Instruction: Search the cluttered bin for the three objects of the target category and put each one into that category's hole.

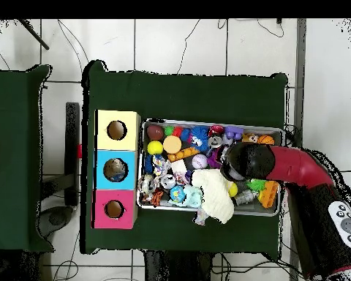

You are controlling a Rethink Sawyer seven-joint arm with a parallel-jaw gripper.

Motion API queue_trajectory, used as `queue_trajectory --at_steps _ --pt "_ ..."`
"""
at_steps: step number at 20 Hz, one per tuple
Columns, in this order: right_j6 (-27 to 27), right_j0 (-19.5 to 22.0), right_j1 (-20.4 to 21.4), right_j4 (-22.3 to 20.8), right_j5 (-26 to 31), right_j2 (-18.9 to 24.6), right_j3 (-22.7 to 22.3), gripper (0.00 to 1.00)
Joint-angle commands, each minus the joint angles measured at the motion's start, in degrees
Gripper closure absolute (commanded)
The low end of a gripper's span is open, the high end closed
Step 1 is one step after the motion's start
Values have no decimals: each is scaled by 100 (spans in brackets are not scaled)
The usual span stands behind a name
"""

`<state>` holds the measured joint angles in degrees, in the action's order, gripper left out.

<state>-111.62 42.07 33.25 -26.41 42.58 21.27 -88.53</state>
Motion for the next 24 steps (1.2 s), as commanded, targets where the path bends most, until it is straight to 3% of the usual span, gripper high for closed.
queue_trajectory --at_steps 1,4,9,16,24 --pt "2063 -13 -594 -318 1137 649 1368 0" --pt "2087 -38 -793 -369 1177 687 1636 0" --pt "1946 32 -1000 -539 732 657 1465 0" --pt "1358 9 -1660 -623 25 462 1271 0" --pt "602 -237 -1994 -503 -539 294 1130 0"
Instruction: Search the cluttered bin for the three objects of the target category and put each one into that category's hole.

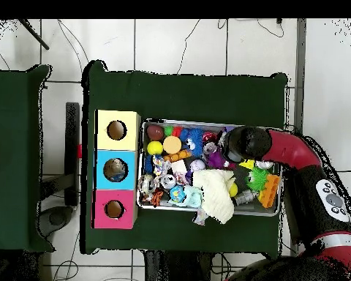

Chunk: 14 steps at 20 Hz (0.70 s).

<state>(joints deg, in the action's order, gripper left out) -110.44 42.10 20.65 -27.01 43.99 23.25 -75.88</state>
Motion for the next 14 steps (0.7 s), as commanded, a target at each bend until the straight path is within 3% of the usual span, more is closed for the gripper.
queue_trajectory --at_steps 1,9,14 --pt "371 -266 -754 -444 -796 84 -183 0" --pt "-347 -485 -745 -164 -853 -80 -496 0" --pt "-1158 -898 -172 -4 -1107 -409 -1121 0"
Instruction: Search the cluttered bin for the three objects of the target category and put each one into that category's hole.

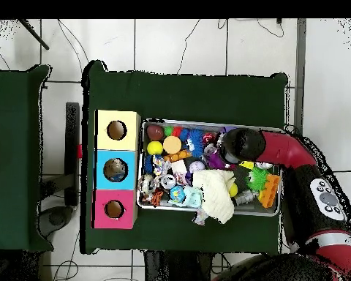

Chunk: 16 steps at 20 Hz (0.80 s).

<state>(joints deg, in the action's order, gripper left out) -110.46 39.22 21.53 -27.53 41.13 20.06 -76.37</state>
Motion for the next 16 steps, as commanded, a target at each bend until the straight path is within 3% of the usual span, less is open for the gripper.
queue_trajectory --at_steps 1,5,10,16 --pt "-1326 -720 -165 90 -907 -169 -1171 0" --pt "-1717 -1023 -78 324 -1234 -391 -1400 0" --pt "-1798 -1253 -175 502 -1636 -594 -1520 0" --pt "-1806 -1355 -205 834 -1702 -700 -1793 0"
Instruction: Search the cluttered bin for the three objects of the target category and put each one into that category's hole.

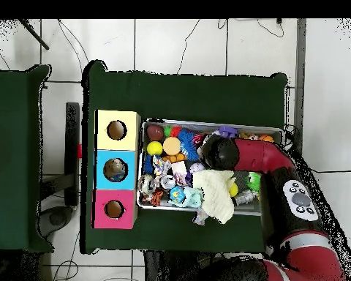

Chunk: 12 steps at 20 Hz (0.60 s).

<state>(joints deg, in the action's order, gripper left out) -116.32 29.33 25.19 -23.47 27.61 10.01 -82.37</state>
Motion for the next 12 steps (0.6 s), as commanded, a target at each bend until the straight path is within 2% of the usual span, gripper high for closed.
queue_trajectory --at_steps 1,6,12 --pt "-1245 -407 -571 441 -441 260 -1223 0" --pt "-1251 -491 -589 581 -674 142 -1355 0" --pt "-1444 -672 -513 1021 -680 -62 -1594 0"
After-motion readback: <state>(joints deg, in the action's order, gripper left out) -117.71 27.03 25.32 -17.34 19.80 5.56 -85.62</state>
